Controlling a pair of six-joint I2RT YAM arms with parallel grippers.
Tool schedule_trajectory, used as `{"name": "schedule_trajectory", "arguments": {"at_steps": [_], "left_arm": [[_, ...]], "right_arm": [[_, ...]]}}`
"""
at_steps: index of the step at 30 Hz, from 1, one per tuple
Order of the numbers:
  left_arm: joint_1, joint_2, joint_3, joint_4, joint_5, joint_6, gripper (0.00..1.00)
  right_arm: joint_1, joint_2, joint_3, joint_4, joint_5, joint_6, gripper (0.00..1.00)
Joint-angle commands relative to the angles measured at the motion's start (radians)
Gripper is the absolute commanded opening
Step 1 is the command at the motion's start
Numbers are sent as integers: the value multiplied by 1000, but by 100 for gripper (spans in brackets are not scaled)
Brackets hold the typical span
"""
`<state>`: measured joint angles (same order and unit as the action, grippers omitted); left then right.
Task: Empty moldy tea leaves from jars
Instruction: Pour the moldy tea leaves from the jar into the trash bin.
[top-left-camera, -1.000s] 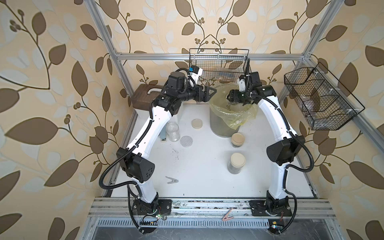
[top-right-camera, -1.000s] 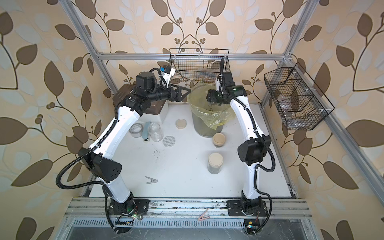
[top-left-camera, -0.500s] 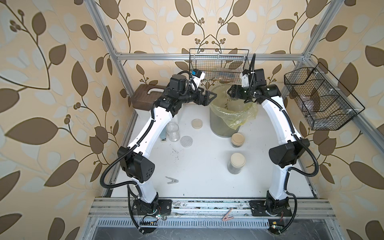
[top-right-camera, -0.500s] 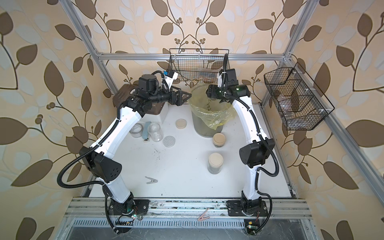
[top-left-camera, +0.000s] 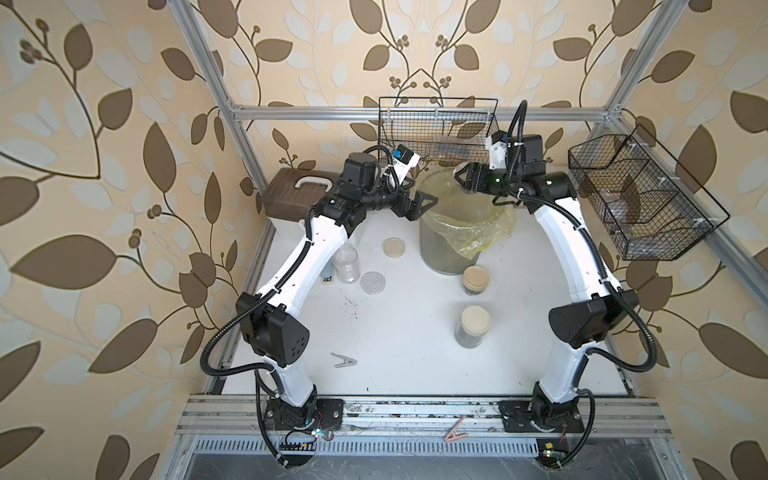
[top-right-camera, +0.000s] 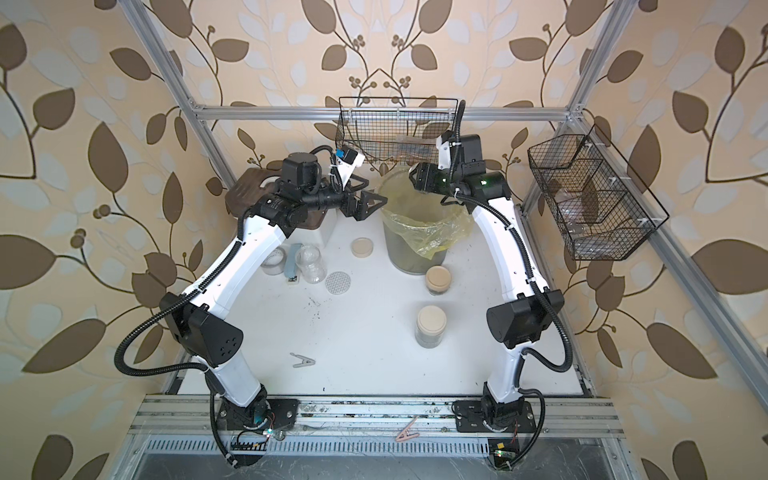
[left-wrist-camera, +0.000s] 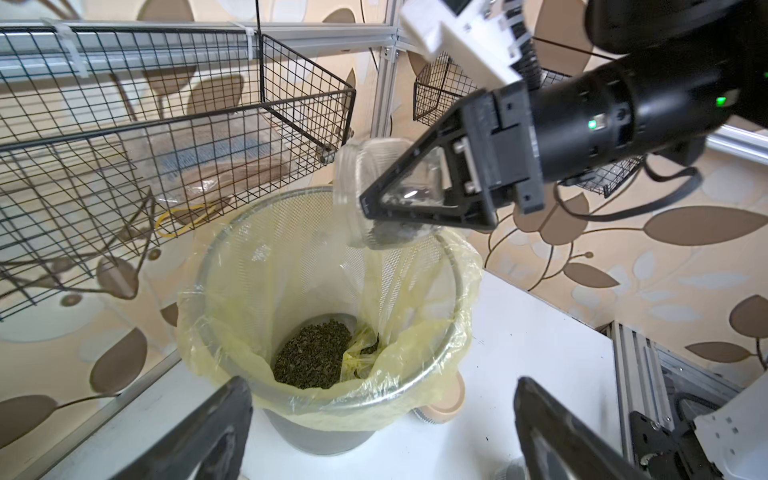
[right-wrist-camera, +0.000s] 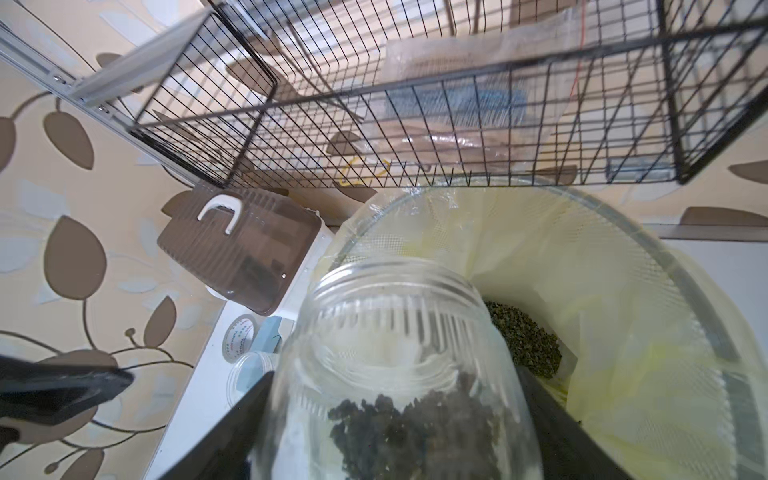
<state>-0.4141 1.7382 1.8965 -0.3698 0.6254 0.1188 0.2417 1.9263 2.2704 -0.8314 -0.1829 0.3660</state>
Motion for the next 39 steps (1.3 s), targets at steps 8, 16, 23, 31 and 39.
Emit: {"name": "schedule_trajectory", "arguments": {"at_steps": [8, 16, 23, 31, 39], "left_arm": [[-34, -118, -85, 46, -16, 186, 99], [-49, -123, -102, 42, -53, 274, 99], [-53, -115, -117, 207, -149, 73, 99], [-42, 61, 141, 202, -334, -880, 99], [-44, 225, 236, 490, -202, -1536, 99]], "right_arm": [[42, 131, 129, -132, 115, -44, 14], [65, 117, 126, -146, 206, -123, 14], [31, -5, 30, 18, 117, -175, 14], [-44, -322, -482, 645, -83, -150, 12], [-51, -441, -701, 930, -134, -237, 10]]}}
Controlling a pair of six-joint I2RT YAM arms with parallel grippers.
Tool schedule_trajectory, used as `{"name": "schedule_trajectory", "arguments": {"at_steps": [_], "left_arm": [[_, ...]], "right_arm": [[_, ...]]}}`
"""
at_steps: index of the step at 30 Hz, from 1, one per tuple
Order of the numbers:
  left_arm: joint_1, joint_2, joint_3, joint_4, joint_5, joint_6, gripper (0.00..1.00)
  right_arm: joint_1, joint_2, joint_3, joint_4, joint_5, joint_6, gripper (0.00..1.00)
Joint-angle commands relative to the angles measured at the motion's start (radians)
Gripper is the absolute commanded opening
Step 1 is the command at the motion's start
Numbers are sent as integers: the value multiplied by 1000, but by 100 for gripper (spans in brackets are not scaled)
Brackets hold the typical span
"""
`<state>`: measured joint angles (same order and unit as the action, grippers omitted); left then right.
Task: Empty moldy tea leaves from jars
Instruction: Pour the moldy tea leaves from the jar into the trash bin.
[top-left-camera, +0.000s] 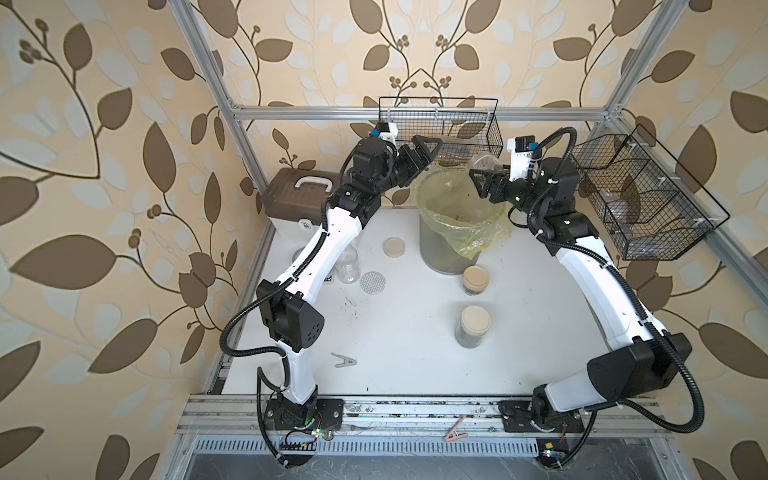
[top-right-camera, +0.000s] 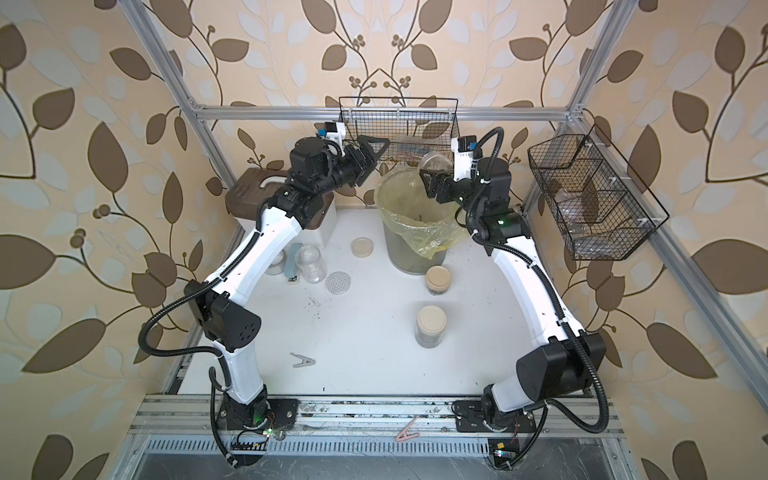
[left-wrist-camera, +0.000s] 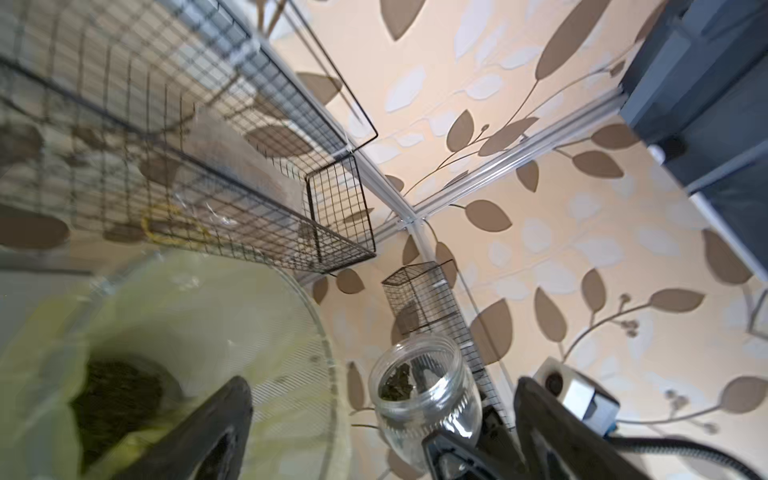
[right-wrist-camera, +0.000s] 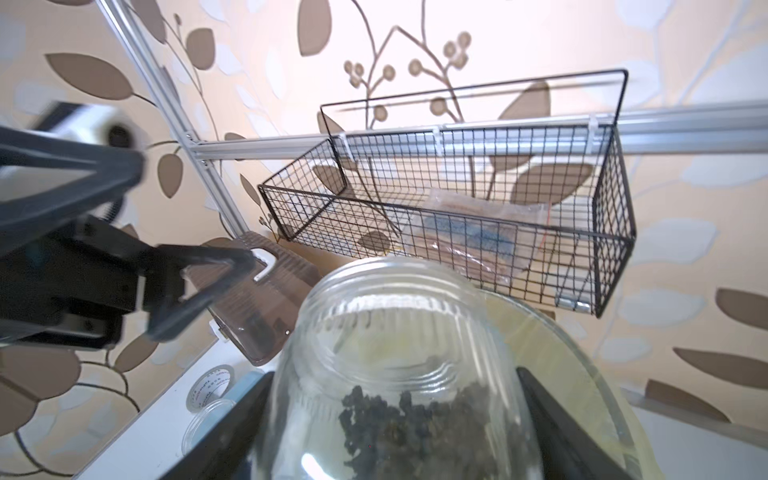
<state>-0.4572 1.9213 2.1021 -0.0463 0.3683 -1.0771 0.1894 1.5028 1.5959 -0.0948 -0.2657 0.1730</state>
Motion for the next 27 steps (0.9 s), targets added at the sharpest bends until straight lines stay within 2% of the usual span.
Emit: {"name": "schedule_trajectory", "arguments": {"at_steps": [1, 7, 13, 17, 24, 27], "left_arm": [[-4, 58, 39, 199, 68, -360, 99], [-38, 103, 71, 308, 111, -348, 99], [-81, 110, 73, 323, 137, -204, 99], [-98, 117, 69, 396, 120, -189, 99], [-107, 139, 87, 421, 131, -185, 99], [-113, 146, 117, 345, 147, -132, 99]], "right_arm": [[1, -24, -35, 218, -65, -43, 10], [1, -16, -41, 302, -119, -1, 10], [3, 18, -11, 324, -166, 56, 10], [7, 35, 2, 323, -181, 61, 10], [9, 52, 15, 322, -194, 75, 10], [8, 61, 25, 315, -197, 77, 10]]}}
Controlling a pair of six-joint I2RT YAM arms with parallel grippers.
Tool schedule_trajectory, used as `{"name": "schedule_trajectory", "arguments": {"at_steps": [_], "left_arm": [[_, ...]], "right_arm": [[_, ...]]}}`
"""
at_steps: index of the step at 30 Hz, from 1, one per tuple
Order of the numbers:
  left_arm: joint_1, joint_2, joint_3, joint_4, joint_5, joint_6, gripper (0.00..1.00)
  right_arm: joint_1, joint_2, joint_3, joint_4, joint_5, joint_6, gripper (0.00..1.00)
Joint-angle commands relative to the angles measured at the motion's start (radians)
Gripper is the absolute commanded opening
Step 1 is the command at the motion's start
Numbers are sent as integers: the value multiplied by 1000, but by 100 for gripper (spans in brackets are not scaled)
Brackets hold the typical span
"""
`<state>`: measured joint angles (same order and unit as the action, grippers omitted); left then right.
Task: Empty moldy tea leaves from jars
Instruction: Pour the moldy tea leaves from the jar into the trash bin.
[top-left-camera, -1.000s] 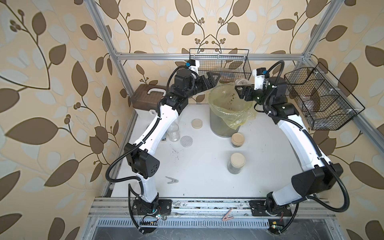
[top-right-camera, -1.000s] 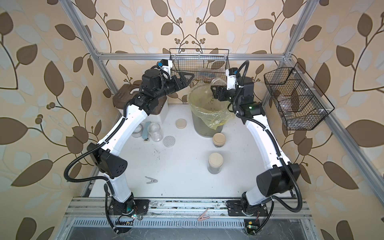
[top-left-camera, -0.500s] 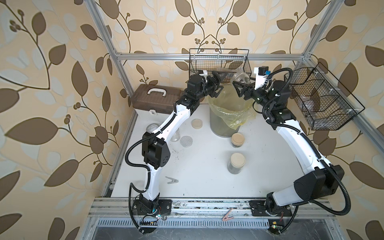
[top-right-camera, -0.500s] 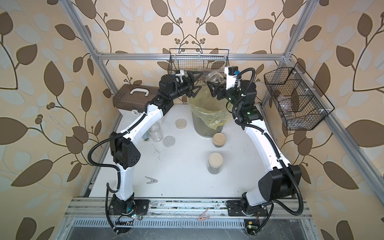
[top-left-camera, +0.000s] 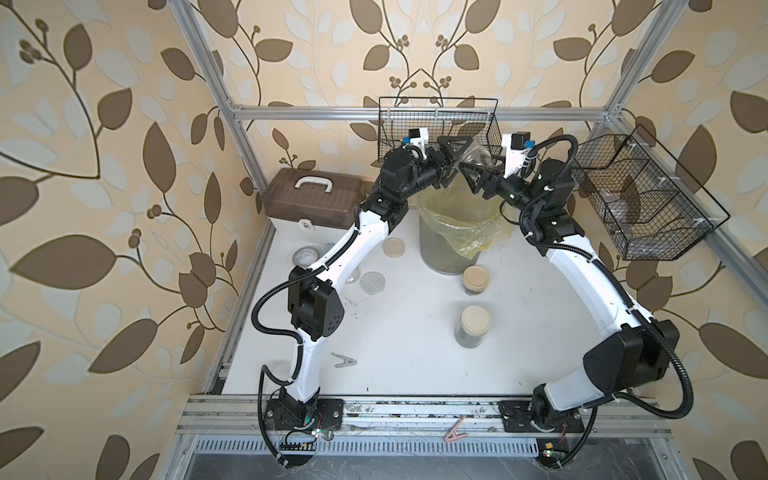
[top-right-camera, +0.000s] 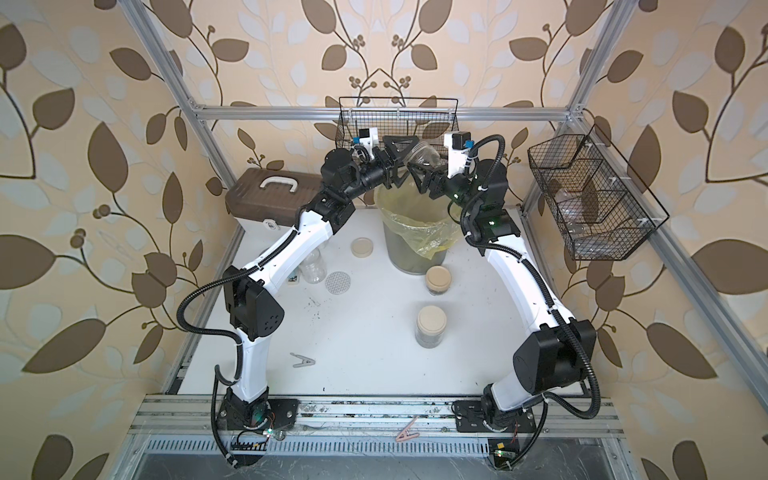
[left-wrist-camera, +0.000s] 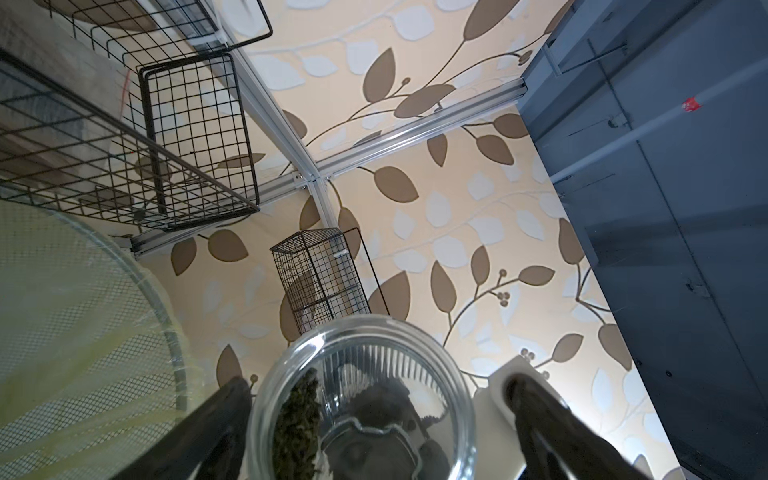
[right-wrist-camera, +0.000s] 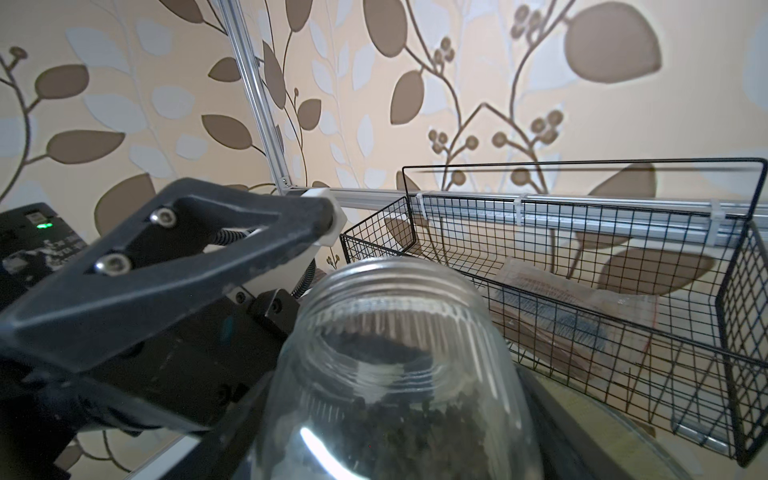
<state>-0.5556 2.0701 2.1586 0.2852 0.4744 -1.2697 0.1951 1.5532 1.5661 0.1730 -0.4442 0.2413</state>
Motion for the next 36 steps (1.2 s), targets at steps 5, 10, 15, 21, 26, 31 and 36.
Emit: {"name": "schedule_trajectory", "arguments": {"at_steps": [5, 10, 15, 21, 26, 31, 36], "left_arm": [[-22, 0, 82, -65, 35, 92, 94], [-20, 15, 121, -122, 30, 81, 76], [-20, 32, 115, -89, -1, -56, 66], [-17, 52, 108, -6, -72, -269, 58], [-13, 68, 105, 8, -121, -382, 55], [-12, 86, 81, 64, -138, -494, 55], [-12, 79, 65, 76, -158, -527, 58]], "right_arm": [[12, 25, 78, -14, -18, -52, 10], [14, 28, 69, -58, -5, -105, 10], [18, 22, 42, -34, 0, -144, 26], [14, 23, -5, 116, 3, -114, 42], [12, 47, 14, 186, 4, -87, 37], [12, 63, 28, 219, 17, -74, 31], [12, 70, 32, 221, 33, -59, 25]]}}
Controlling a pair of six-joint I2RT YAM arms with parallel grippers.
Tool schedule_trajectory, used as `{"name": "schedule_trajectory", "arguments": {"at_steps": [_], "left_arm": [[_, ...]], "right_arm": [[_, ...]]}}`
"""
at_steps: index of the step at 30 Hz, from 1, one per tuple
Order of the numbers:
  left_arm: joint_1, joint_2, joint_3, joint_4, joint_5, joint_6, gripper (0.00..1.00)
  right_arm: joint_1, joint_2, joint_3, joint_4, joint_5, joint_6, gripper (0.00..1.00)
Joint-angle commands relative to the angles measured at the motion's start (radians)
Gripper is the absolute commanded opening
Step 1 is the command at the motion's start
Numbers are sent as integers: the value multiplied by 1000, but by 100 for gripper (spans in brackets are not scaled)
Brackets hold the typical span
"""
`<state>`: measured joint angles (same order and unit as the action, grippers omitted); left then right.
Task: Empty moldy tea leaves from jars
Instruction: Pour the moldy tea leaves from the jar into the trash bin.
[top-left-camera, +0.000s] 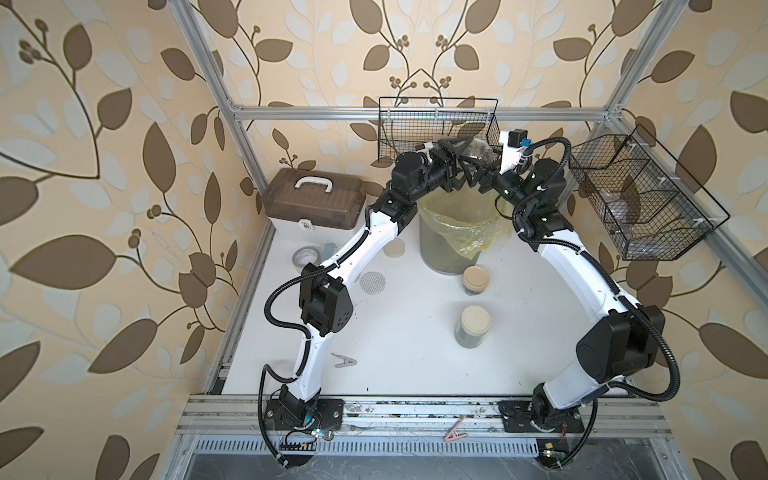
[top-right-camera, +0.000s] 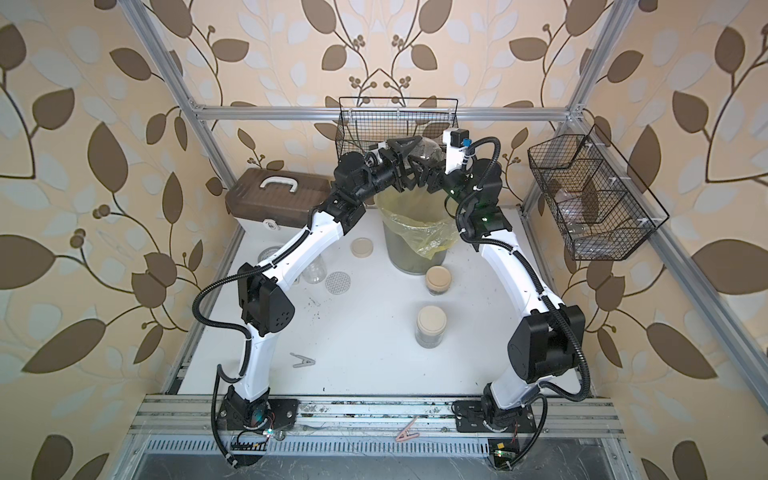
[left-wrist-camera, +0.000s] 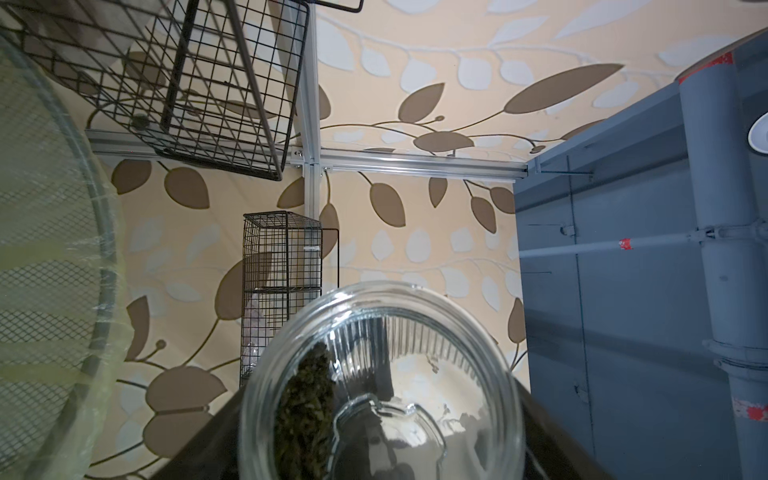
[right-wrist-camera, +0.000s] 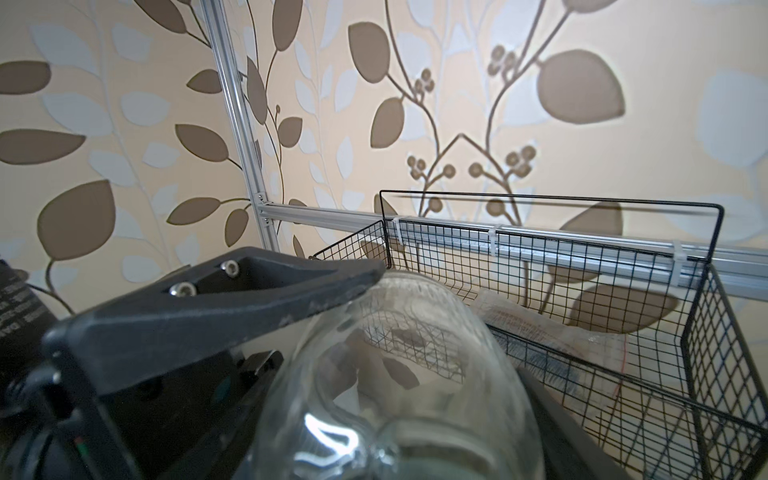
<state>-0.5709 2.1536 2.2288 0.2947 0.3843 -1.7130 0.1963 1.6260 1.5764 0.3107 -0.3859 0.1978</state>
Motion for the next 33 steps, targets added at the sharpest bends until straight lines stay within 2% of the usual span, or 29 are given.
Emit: {"name": "schedule_trajectory", "arguments": {"at_steps": [1, 4, 7, 8, 17, 20, 24, 27, 30, 33], "left_arm": [[3, -3, -9, 76, -70, -93, 60], [5, -11, -23, 82, -73, -88, 74], [19, -30, -28, 71, -67, -24, 95], [25, -43, -37, 60, -73, 11, 99], [76, -224, -154, -103, -158, 381, 99], [93, -308, -216, -195, -190, 579, 99], [99, -403, -228, -387, -255, 1010, 99], [99, -446, -238, -488, -273, 1257, 99], [100, -467, -246, -545, -270, 1386, 99], [100, -477, -266, -556, -239, 1443, 99]], "right_arm": [[12, -4, 23, 81, -26, -12, 24], [11, -8, 29, 61, -28, 2, 21], [10, -12, 45, 17, -34, 14, 19], [10, -15, 52, 2, -33, 18, 19], [-5, -38, 111, -130, -8, 44, 16], [-8, -6, 225, -344, -12, -22, 14], [-8, 131, 493, -802, 9, -138, 15], [5, 250, 698, -1061, 47, -210, 17], [28, 358, 869, -1221, 96, -249, 18], [42, 406, 912, -1262, 142, -229, 17]]}}
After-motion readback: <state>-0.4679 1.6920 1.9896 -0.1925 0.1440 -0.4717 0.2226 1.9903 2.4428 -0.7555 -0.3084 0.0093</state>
